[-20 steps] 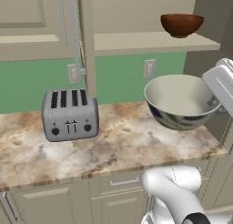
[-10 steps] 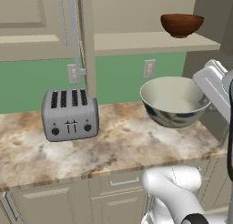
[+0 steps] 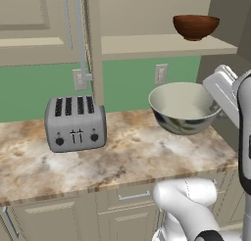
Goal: Move the bowls from the cabinet to the plates on the dining table.
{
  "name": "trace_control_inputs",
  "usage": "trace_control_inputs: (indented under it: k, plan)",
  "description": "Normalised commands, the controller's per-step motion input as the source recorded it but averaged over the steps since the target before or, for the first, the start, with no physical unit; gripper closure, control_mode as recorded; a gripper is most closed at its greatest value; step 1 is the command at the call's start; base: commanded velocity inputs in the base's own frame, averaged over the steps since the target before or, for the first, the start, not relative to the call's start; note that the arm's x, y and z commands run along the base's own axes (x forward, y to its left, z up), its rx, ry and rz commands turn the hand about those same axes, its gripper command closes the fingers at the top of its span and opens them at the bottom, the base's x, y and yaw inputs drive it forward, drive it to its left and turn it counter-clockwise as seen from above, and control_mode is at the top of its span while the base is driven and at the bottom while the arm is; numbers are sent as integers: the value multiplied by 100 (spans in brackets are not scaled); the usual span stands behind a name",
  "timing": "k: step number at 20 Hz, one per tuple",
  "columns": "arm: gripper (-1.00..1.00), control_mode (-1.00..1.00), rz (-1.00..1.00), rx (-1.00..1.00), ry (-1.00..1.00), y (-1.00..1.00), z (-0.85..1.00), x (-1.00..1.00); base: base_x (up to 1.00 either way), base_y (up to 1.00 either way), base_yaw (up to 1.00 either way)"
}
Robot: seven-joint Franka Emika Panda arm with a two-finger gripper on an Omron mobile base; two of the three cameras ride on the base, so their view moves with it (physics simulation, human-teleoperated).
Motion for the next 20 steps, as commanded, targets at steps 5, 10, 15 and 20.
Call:
trace_control_inputs:
  k: [5,10,15,20]
  plan:
    - [100,-100,0,0,0,0,0,0,0,0,0]
    - [100,-100,0,0,0,0,0,0,0,0,0]
    - [100,-100,0,0,0,0,0,0,0,0,0]
    - [100,100,0,0,0,0,0,0,0,0,0]
